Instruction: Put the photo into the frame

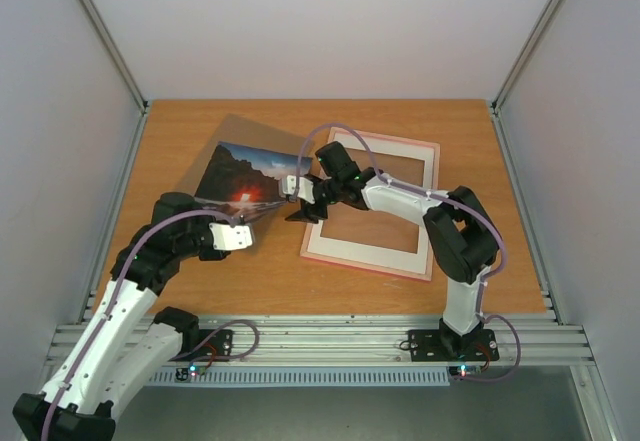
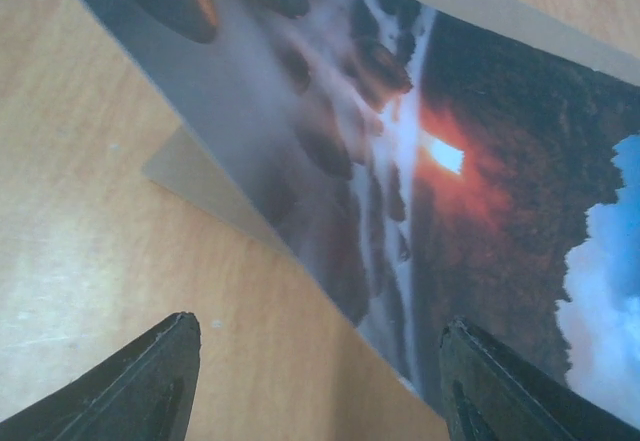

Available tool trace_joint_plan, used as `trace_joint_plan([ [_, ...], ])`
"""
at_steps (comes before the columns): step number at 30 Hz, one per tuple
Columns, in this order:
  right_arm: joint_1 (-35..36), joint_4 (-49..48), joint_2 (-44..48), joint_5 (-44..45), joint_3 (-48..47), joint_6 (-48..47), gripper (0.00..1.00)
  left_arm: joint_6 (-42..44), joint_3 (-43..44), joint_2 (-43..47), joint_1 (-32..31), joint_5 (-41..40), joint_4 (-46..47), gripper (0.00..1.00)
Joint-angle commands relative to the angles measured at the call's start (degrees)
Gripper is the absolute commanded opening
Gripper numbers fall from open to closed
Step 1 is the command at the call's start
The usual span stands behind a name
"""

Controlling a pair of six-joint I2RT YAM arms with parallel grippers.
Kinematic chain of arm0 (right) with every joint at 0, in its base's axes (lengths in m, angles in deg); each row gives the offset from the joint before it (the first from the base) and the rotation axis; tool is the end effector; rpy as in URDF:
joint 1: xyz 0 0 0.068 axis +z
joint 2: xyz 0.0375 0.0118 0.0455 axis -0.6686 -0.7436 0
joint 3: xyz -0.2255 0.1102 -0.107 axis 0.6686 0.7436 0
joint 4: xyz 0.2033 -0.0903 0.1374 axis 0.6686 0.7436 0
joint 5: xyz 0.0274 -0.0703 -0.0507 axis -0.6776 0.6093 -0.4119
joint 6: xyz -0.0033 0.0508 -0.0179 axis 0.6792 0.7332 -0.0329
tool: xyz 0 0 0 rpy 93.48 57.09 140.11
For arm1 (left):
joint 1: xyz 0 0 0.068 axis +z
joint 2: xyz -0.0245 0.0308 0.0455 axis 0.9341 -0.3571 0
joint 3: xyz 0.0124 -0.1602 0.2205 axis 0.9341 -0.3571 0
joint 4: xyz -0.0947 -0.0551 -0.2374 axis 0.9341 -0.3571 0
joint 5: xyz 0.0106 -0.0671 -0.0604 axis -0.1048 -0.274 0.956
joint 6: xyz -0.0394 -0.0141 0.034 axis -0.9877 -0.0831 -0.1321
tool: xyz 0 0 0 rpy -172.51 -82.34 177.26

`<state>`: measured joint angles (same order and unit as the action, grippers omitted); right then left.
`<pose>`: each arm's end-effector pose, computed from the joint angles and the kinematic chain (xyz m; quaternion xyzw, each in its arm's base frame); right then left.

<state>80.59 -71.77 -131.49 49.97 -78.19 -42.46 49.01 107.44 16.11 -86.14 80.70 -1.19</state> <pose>0.3033 0.2702 0.2028 -0.8027 0.3808 0.1791 0.4227 0.1367 -0.0532 0.2749 0.6392 0.6338 0.0431 0.4334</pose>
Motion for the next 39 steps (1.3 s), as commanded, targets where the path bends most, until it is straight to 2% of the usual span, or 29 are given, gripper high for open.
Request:
trace_joint_plan([
  [1,1.34,-6.99,-2.68,3.34,-2.26,-1.49,0.63,-0.47,1.72,0.66,0.03,0.82,0.66,0.01],
  [4,2.28,-7.51,-3.93,5.18,-4.07,-0.72,0.49,-0.97,2.04,0.65,0.09,0.52,1.31,0.01],
  [9,2.93,-8.99,-2.28,5.97,-3.94,0.22,0.02,-3.65,2.3,0.32,0.04,-3.29,4.11,0.01],
  [11,2.91,-8.07,-1.05,7.03,-4.88,2.42,0.01,-7.42,3.11,0.02,0.24,-8.18,8.68,0.03],
  [13,2.94,-6.21,0.29,7.16,-6.18,4.77,0.01,-12.85,5.2,-0.53,0.58,-13.05,11.73,0.26],
  [15,2.91,-4.69,1.82,6.14,-6.46,6.56,0.01,-17.37,7.76,-1.54,0.98,-18.72,15.38,0.57],
  [16,2.94,-4.17,2.54,5.78,-6.57,7.51,0.01,-20.61,9.67,-2.32,1.17,-21.25,16.39,0.68],
  [18,2.92,-3.11,3.43,5.97,-7.54,9.89,0.01,-24.08,13.77,-4.28,1.58,-25.84,19.16,0.85],
  [20,2.93,-1.57,4.08,6.37,-9.54,12.31,0.01,-27.87,18.07,-6.36,2.51,-30.25,22.02,0.96],
  [23,2.98,1.09,5.19,5.62,-13.41,17.47,0.01,-33.71,25.59,-9.03,7.25,-30.1,23.43,0.99],
  [29,3.06,8.07,6.42,3.1,-23.8,30.72,0.01,-38.52,38.18,-14.51,13.0,-33.43,24.75,0.99],
  [34,2.39,14.11,5.39,-2.21,-35.04,49.87,0.01,-44.89,41.25,-17.15,18.06,-33.26,22.7,0.99],
  [39,-3.56,13.99,1.82,-8.57,-37.35,73.23,0.01,-49.75,41.17,-18.29,19.99,-30.55,20.37,0.99],
])
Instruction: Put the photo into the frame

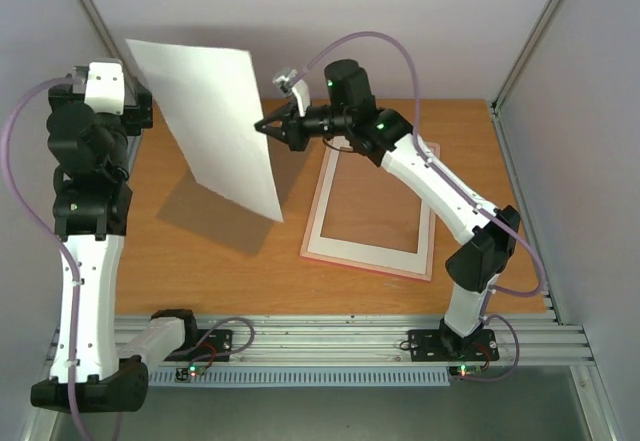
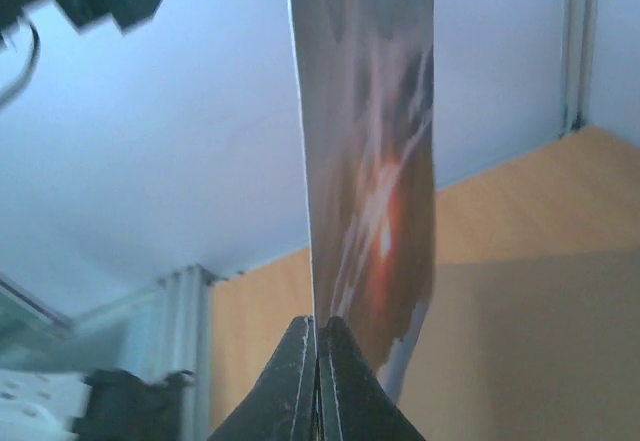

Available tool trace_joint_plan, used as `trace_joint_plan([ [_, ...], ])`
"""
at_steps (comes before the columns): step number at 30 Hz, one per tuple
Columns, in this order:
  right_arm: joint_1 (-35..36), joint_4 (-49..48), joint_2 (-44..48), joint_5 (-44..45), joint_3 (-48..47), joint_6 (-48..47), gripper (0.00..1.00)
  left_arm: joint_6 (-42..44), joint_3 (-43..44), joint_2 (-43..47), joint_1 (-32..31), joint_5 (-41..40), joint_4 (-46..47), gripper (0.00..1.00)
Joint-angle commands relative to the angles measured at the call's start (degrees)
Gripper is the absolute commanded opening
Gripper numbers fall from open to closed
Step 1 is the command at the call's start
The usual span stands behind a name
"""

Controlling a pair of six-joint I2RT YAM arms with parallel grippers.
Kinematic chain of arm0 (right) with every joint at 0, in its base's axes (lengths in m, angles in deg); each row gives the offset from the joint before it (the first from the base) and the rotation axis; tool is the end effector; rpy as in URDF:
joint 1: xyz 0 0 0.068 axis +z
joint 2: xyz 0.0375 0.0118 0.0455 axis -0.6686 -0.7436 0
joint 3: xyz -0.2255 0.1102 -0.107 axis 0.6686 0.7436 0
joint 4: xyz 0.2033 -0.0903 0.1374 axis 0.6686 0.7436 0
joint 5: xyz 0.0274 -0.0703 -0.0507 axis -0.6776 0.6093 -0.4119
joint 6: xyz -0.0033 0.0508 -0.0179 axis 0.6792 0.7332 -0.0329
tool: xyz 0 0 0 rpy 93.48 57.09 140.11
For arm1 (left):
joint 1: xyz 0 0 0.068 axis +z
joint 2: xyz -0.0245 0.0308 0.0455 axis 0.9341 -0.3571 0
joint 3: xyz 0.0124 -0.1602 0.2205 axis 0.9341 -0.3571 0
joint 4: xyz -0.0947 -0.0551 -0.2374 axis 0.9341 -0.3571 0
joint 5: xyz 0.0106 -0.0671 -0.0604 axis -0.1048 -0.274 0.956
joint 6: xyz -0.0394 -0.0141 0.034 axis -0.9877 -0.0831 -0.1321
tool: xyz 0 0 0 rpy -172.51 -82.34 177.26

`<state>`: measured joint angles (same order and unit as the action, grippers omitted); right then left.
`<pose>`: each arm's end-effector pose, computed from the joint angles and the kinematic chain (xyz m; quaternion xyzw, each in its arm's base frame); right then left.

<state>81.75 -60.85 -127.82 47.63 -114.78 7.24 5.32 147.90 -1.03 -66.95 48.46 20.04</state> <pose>0.3056 0.2843 0.4248 -0.5804 0.5293 0.3447 0.5139 0.1877 0.0160 0.4962 0.0220 0.6827 0.2352 0.6915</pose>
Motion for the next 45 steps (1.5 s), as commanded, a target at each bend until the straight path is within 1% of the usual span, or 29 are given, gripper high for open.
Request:
trace_joint_plan([
  [1,-6.39,3.12,-2.65,-6.51,0.28,26.25,0.01,-6.41,0.56,-1.21,0.86,2.46,-1.11,0.99],
  [5,-13.97,1.56,-4.69,-6.64,9.3,34.79,0.01,-7.18,-0.24,-1.86,0.79,4.56,-1.75,0.99],
  [7,-16.89,2.42,-4.97,-6.14,13.19,34.64,0.01,-7.17,-0.49,-2.22,0.81,5.45,-2.18,0.99],
  [11,-21.66,9.25,-5.77,-5.44,16.32,27.02,0.01,-7.72,-1.1,-2.88,0.88,6.88,-3.44,1.0],
  [13,-23.58,13.79,-6.44,-4.41,16.34,20.73,0.01,-8.08,-1.31,-3.48,0.8,7.71,-3.93,0.99],
  [17,-27.34,20.05,-6.96,-1.93,16.41,12.84,0.01,-8.67,-1.73,-4.92,0.77,9.39,-4.98,0.99],
  [21,-31.32,24.25,-6.4,-0.04,17.55,8.92,0.01,-9.07,-2.71,-6.31,0.35,11.3,-5.97,0.99],
  [29,-38.92,32.85,-7.03,0.0,16.47,0.84,0.01,-8.38,-7.26,-7.32,-1.87,13.34,-6.2,0.99],
  [30,-40.4,33.75,-7.19,0.03,16.26,-0.04,0.01,-8.33,-7.66,-7.43,-4.04,13.43,-6.2,0.99],
  [31,-41.38,34.91,-7.38,0.04,15.91,-1.07,0.01,-8.16,-7.92,-7.52,-4.54,13.42,-6.15,0.99],
  [34,-43.45,37.56,-8.22,-0.33,15.32,-3.21,0.01,-7.94,-8.4,-8.26,-5.68,13.43,-5.8,0.99],
  [45,-48.38,41.58,-9.25,0.72,15.0,-9.02,0.01,-7.09,-8.95,-9.79,-8.06,12.95,-4.96,0.99],
])
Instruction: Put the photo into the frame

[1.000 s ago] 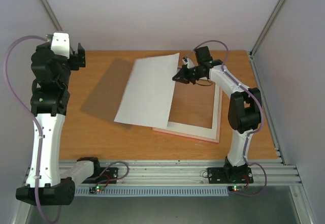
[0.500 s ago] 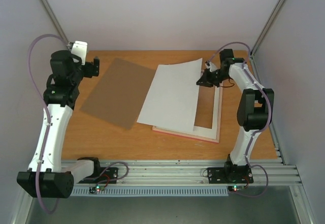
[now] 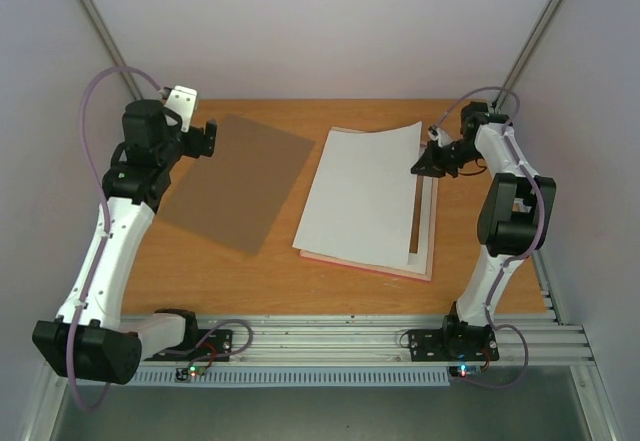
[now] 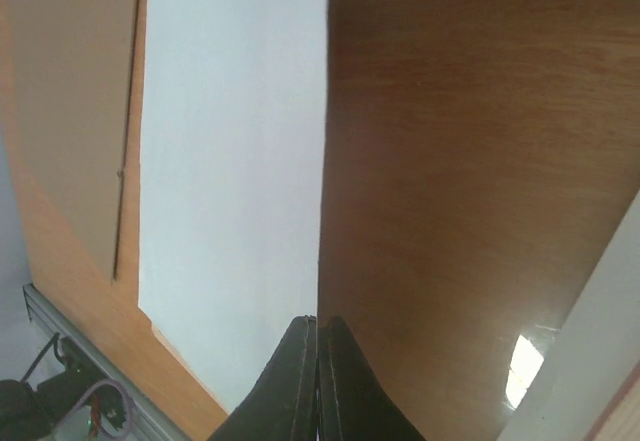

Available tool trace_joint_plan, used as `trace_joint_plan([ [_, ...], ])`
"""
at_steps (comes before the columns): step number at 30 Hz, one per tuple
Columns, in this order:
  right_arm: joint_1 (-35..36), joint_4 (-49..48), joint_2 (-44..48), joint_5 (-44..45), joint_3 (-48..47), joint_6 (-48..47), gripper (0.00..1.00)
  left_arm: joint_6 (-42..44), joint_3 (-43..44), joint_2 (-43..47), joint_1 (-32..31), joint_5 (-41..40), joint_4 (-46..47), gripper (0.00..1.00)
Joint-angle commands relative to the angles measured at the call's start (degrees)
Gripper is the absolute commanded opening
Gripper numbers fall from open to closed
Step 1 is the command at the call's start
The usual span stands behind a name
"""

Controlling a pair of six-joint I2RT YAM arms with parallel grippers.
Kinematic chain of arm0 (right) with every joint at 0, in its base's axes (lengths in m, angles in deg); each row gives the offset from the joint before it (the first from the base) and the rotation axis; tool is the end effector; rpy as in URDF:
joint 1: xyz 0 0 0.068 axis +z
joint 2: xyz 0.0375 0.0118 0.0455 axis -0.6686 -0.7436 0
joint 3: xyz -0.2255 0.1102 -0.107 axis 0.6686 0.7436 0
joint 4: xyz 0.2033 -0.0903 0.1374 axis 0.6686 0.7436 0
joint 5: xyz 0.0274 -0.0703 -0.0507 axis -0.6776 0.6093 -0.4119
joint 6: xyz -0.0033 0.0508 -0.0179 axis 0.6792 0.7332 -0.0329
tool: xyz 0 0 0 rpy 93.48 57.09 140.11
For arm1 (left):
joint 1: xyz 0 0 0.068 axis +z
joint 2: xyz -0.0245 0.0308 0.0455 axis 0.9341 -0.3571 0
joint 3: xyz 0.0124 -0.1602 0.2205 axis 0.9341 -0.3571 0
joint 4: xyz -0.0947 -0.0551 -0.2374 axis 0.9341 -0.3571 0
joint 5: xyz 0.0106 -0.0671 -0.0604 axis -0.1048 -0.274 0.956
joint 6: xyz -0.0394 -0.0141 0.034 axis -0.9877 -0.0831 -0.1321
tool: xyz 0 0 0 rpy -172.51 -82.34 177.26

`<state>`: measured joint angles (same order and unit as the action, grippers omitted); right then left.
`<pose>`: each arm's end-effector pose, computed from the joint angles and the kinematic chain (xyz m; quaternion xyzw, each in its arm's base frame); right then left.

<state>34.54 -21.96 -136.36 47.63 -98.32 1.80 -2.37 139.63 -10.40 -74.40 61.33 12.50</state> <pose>0.3863 -0.0273 0.2353 -0.2156 0.9116 0.3022 0.1767 0.2560 -0.0227 0.4010 0.1289 0.8150 0.0562 0.5622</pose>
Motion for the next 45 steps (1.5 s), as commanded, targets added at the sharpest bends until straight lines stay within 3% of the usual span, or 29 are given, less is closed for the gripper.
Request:
trace_joint_plan([
  [1,-1.43,2.82,-0.8,0.86,-1.38,-3.83,0.01,0.67,-0.68,-0.43,-0.65,0.02,2.65,0.99],
  [32,-4.0,5.92,-6.36,4.81,-6.79,-9.78,0.01,1.5,-1.27,-1.35,-1.09,-0.25,2.73,0.99],
  [45,-2.64,0.24,-6.09,3.04,-2.81,-3.1,0.01,1.68,-1.83,-1.6,-1.12,-0.02,2.68,0.99],
])
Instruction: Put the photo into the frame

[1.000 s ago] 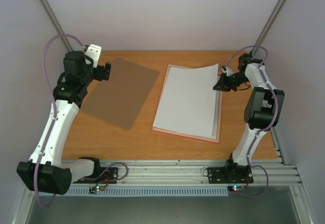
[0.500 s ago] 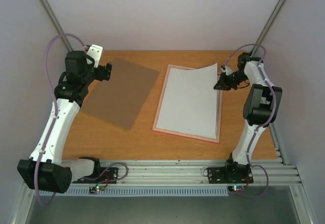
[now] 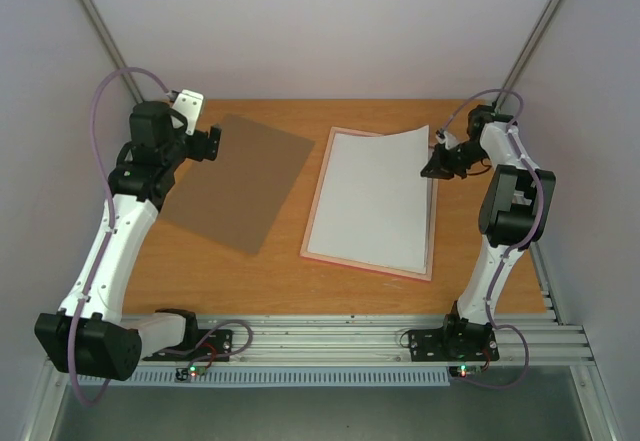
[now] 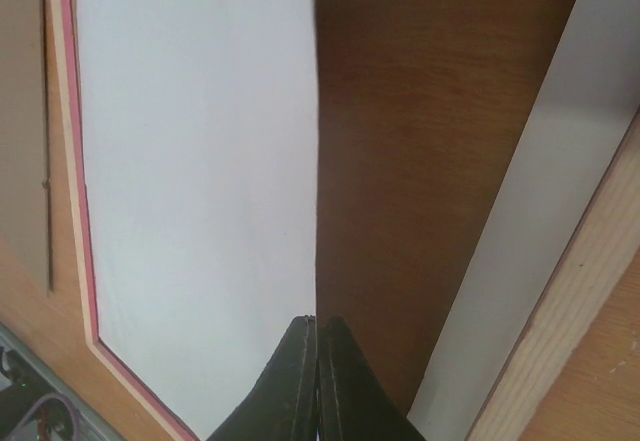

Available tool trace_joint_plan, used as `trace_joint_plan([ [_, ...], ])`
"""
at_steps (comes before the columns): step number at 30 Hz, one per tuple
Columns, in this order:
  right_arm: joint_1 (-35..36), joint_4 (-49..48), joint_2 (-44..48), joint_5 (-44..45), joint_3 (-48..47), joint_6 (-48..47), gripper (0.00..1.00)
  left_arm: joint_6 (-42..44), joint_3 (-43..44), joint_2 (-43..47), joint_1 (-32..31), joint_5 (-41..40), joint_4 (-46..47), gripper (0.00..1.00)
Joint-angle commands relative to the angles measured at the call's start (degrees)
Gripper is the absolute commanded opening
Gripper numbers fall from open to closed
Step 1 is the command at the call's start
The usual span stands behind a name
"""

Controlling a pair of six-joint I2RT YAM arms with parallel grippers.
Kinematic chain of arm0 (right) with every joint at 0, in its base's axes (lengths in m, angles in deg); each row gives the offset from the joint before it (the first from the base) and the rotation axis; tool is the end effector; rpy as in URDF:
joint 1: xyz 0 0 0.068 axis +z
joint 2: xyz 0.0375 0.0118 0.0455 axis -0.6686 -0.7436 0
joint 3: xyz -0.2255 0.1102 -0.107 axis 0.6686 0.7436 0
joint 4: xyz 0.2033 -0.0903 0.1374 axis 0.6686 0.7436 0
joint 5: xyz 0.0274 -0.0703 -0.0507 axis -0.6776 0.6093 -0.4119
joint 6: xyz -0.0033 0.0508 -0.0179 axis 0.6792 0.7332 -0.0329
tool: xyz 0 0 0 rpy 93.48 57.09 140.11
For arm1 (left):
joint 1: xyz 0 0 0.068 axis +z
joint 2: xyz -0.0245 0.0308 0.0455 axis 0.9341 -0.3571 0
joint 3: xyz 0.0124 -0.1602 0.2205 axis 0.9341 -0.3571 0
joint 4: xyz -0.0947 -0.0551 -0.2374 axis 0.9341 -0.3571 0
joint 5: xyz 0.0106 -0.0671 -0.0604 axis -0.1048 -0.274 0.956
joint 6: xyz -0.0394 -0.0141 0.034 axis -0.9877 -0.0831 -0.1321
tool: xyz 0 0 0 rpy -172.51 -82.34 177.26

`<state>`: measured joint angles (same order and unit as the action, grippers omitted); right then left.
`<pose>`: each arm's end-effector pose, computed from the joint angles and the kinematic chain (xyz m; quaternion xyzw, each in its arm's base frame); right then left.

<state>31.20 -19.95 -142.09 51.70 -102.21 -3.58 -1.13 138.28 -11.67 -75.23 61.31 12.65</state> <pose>0.3998 -0.0547 0.2136 -0.2222 0.9235 0.2702 0.1576 0.2628 -0.0271 0.3879 0.1460 0.8242 0.0572 0.5441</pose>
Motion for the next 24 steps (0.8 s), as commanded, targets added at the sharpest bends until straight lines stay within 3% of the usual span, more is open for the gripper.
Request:
trace_joint_plan([
  [1,0.86,-1.98,-0.22,-1.04,1.42,2.5,0.01,0.52,-0.51,-0.33,-0.27,-0.03,2.55,0.99],
  [6,1.27,-2.66,0.87,0.54,3.03,2.11,0.03,0.68,-0.63,-0.3,-0.31,0.11,2.51,0.99],
  [9,1.32,-2.96,1.94,2.47,2.86,1.4,0.14,0.78,-0.89,-0.2,-0.33,0.12,2.56,0.99],
  [14,1.3,-2.56,4.18,5.56,1.86,0.18,0.42,0.88,-1.26,0.2,-0.36,0.56,2.41,0.99],
  [18,1.32,-1.38,5.86,9.11,1.4,-1.71,0.54,1.43,-1.57,0.52,-0.35,0.55,2.36,0.99],
  [24,0.49,-0.06,8.01,11.88,1.24,-5.13,0.56,2.35,-2.5,1.36,-0.35,0.79,1.75,0.99],
])
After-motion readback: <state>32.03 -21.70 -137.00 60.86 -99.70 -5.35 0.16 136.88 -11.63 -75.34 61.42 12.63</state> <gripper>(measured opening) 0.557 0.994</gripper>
